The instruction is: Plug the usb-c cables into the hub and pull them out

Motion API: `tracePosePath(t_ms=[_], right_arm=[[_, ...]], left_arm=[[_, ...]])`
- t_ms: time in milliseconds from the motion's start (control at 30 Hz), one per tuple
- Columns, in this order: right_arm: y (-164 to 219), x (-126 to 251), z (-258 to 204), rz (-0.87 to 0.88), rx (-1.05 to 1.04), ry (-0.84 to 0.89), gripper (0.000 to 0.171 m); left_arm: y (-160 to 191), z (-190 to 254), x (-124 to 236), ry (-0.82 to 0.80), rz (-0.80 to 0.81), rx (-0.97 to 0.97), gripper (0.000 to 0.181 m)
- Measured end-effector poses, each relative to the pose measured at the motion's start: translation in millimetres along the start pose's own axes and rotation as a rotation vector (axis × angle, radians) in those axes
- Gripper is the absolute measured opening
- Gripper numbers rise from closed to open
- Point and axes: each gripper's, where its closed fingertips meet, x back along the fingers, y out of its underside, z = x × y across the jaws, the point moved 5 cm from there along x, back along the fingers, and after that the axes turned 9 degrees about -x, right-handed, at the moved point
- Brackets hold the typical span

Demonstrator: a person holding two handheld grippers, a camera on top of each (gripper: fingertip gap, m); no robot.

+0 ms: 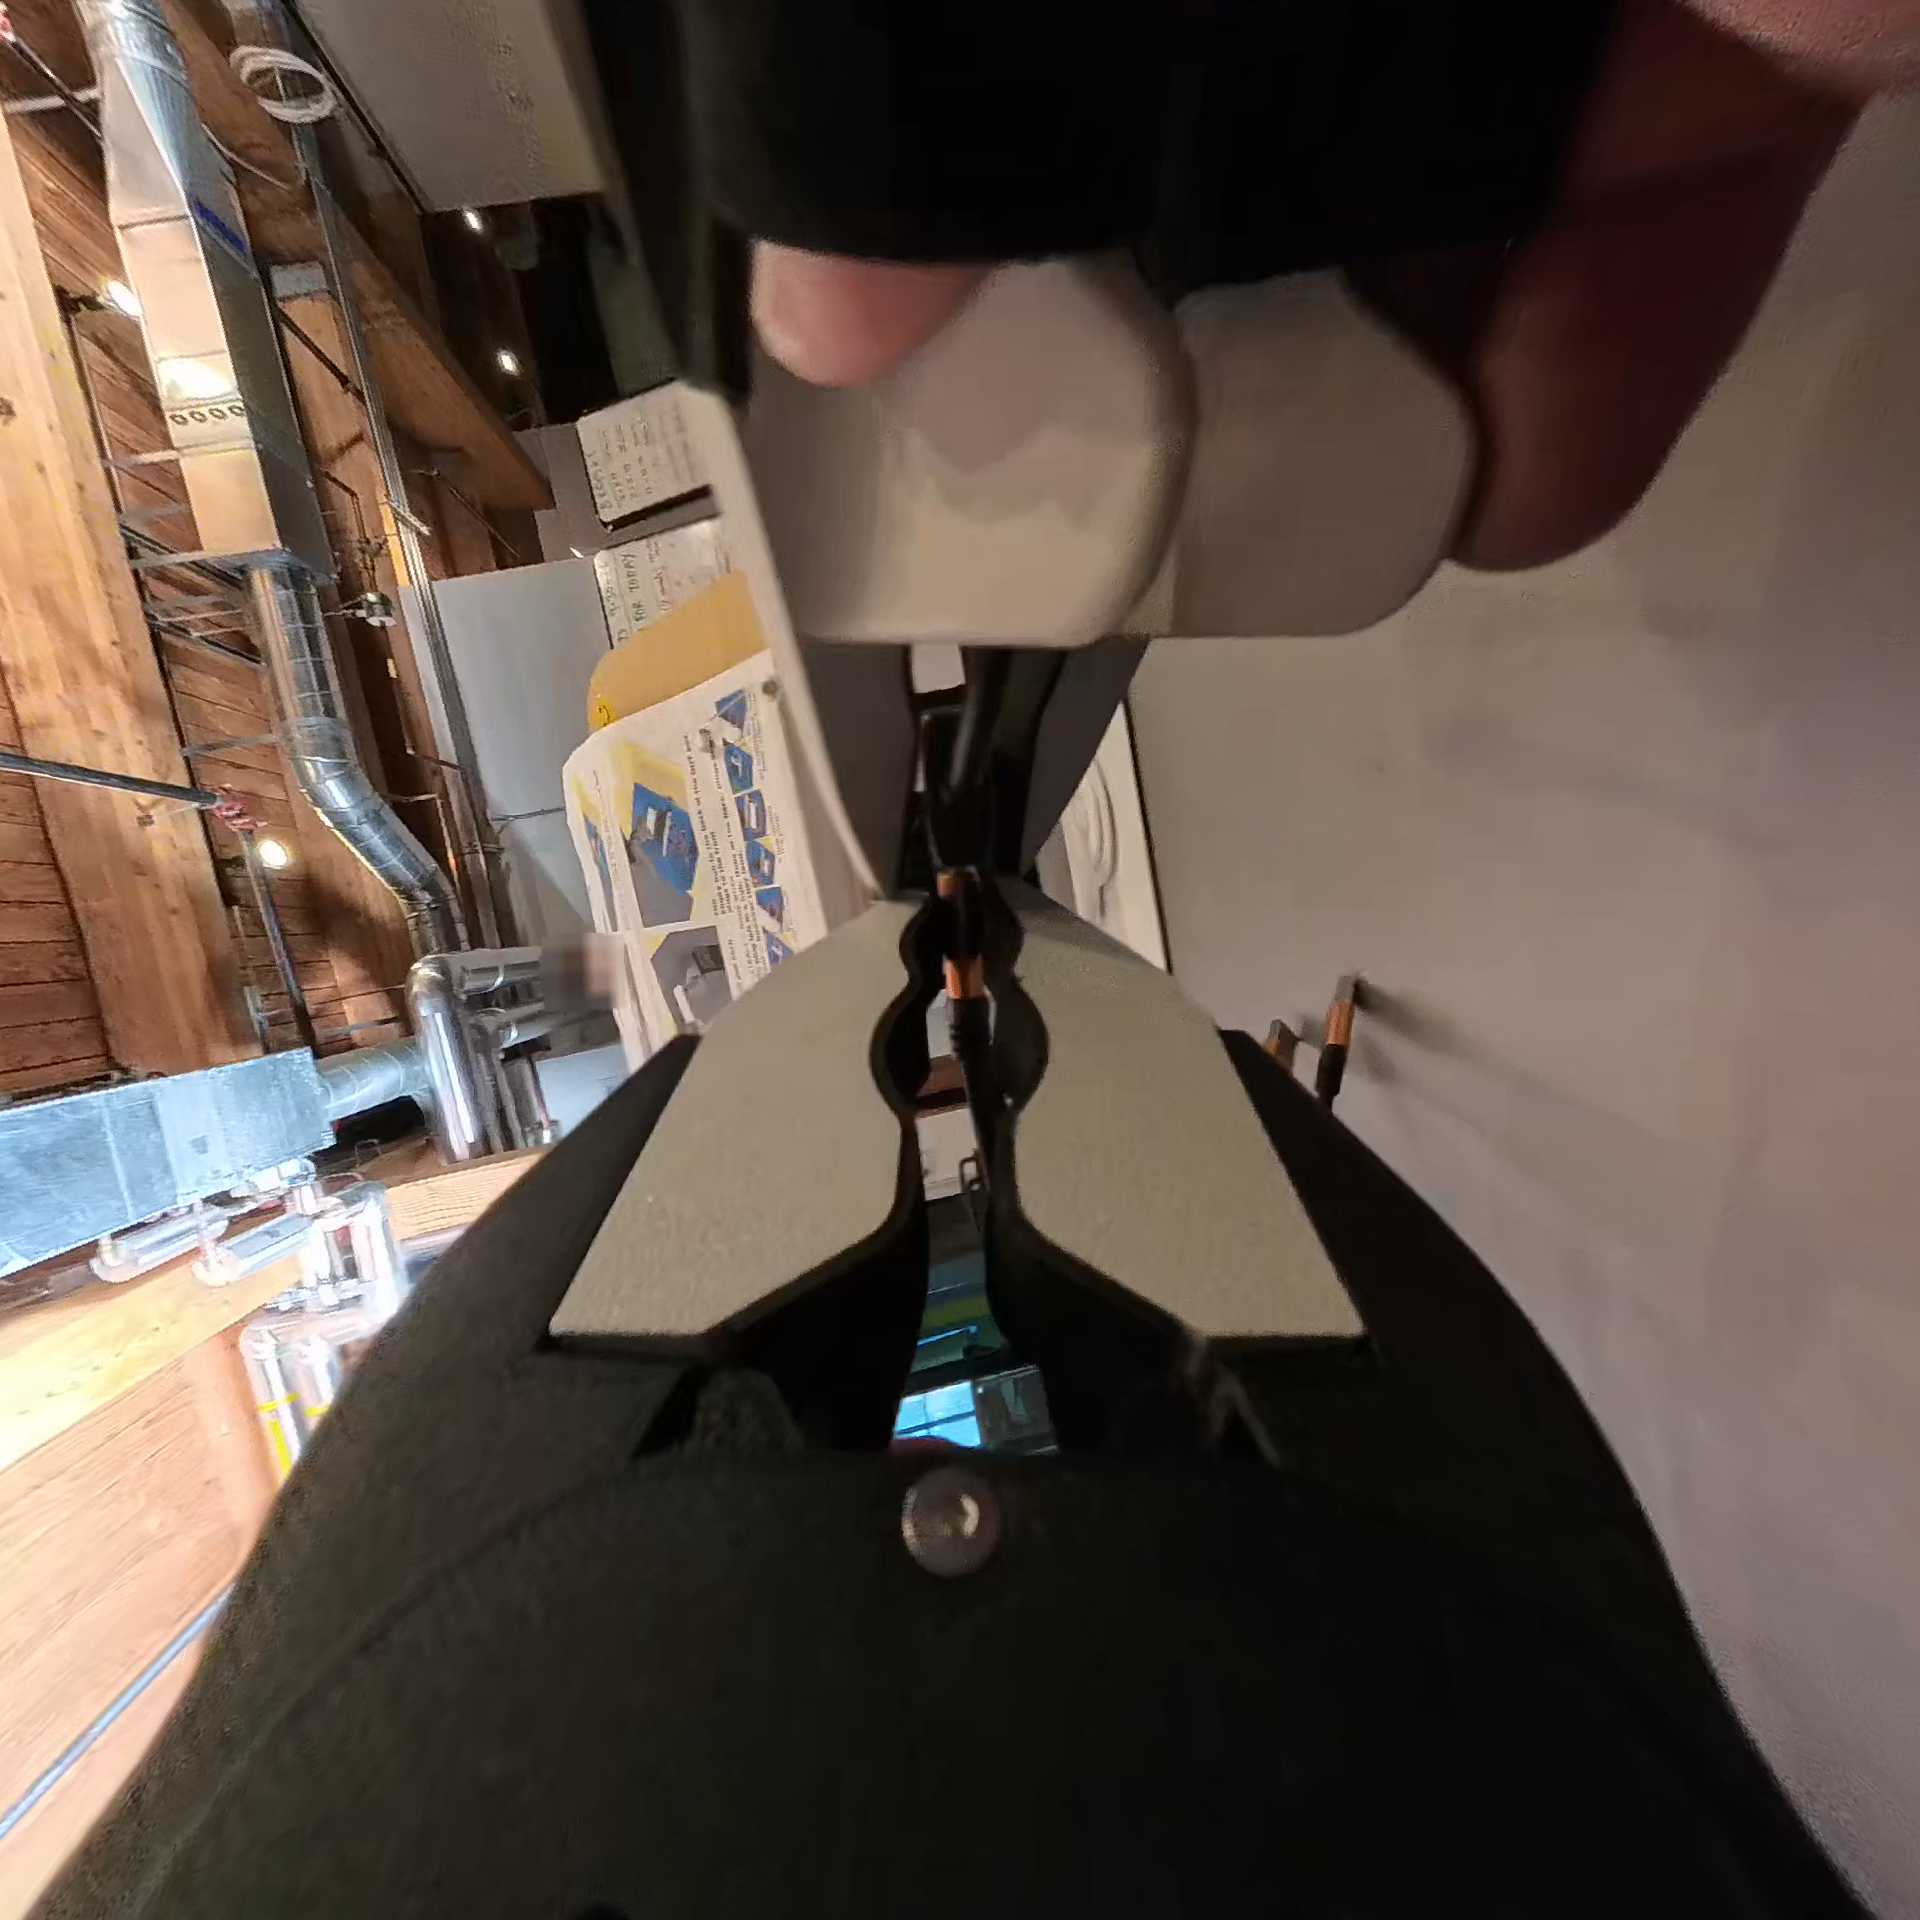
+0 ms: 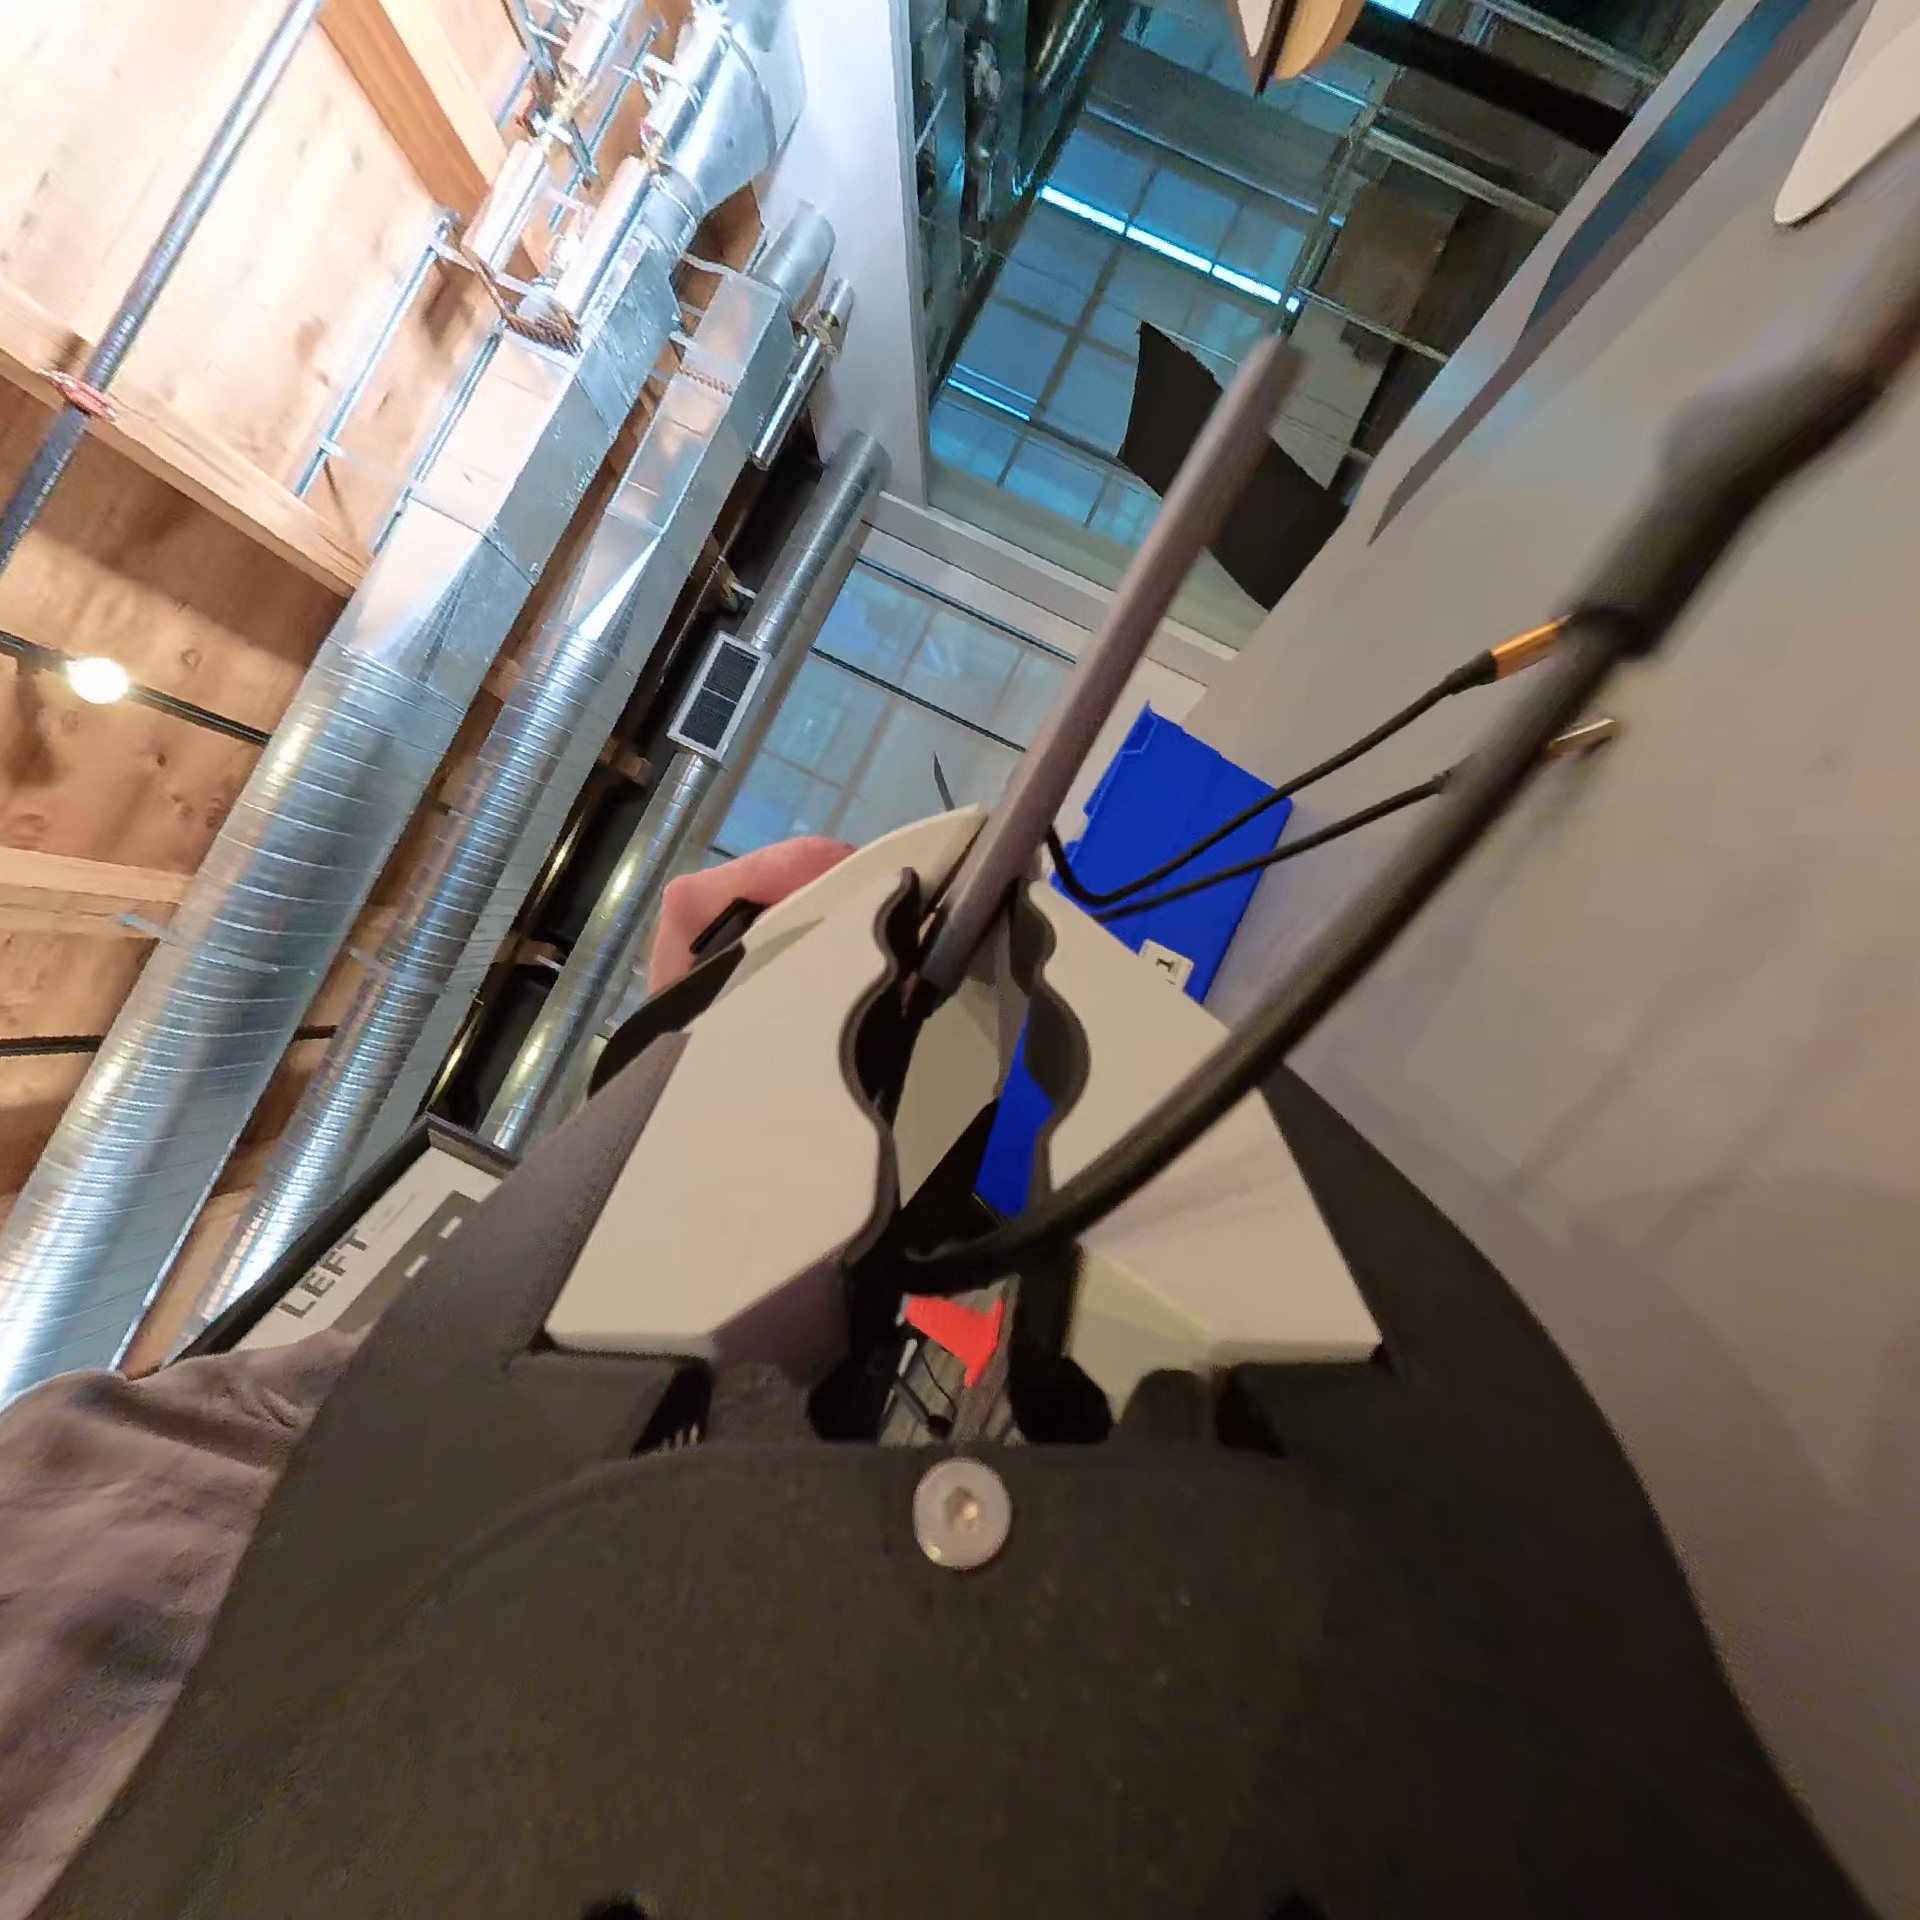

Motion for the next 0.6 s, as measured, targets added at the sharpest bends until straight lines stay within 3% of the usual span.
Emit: tracePosePath(t_ms=[133, 267, 400, 500, 600], right_arm=[[2.1, -0.6, 0.3, -0.086, 0.1, 0.069, 0.007], [-1.6, 2.9, 0.7, -0.159, 0.164, 0.124, 0.007], [4.1, 2.3, 1.5, -0.28, 0.197, 0.156, 0.007], [14.1, -2.3, 0.4, -0.381, 0.234, 0.177, 0.007], [25.6, -6.7, -3.6, -0.468, 0.279, 0.18, 0.007]], left_arm=[[-1.3, 3.9, 14.0, 0.057, 0.041, 0.051, 0.01], [1.4, 1.4, 43.5, 0.178, 0.233, 0.05, 0.02], [31.4, -34.6, 60.8, 0.202, 0.298, 0.173, 0.028], [51.3, -52.5, 55.5, 0.183, 0.297, 0.081, 0.046], [57.1, -37.2, 39.0, 0.332, 0.276, -0.028, 0.07]])
